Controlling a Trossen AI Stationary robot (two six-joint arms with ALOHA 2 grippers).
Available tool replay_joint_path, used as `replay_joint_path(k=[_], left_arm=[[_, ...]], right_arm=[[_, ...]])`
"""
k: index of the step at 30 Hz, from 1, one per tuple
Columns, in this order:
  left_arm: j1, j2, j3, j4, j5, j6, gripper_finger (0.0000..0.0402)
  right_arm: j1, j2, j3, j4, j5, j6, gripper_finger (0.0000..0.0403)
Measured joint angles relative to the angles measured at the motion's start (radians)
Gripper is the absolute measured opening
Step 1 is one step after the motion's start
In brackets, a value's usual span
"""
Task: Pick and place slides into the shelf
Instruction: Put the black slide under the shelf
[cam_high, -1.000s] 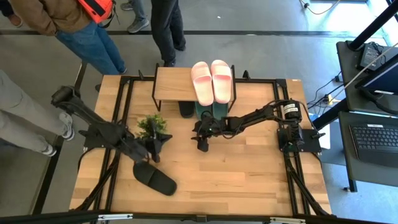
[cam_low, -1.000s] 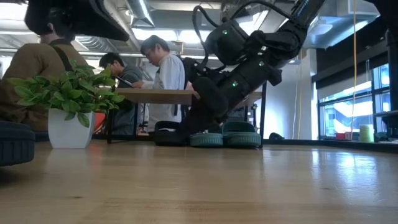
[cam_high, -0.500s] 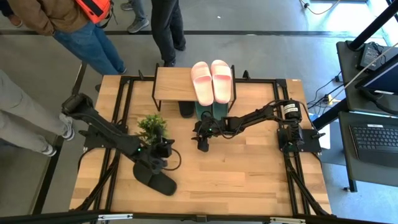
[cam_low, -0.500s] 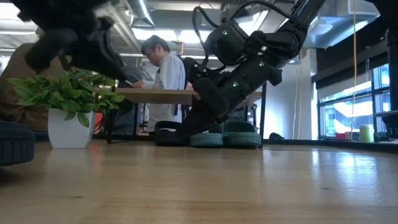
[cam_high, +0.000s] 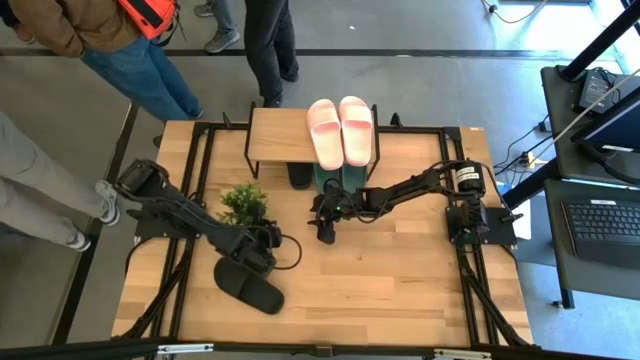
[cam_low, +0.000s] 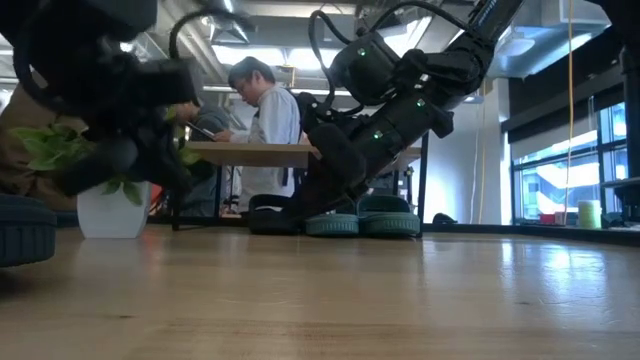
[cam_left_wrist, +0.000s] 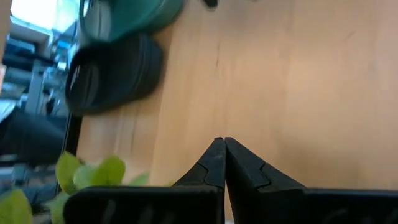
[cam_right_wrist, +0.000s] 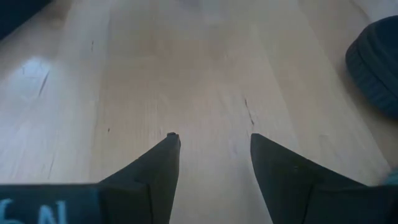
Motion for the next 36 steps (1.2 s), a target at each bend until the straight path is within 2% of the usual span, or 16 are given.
replay_joint_path(k=[10, 19, 25, 36], left_arm=[[0.043, 0.024, 0.0, -0.158, 0.007, -0.184, 0.0], [0.059, 0.024, 0.0, -0.289, 0.099, -0.263, 0.0], [0.056, 0.023, 0.0, -0.321, 0.116, -0.284, 0.0], [-0.018, 0.017, 0.0, -0.322, 0.116, -0.271, 0.0]], right_arm=[[0.0, 0.0, 0.0, 0.002, 0.0, 0.0, 0.0197], [0.0, 0.0, 0.0, 0.002, 0.0, -0.001, 0.0197], [0.0, 0.0, 0.0, 0.002, 0.0, 0.0, 0.0197], [0.002, 0.0, 0.0, 0.002, 0.0, -0.002, 0.0197]])
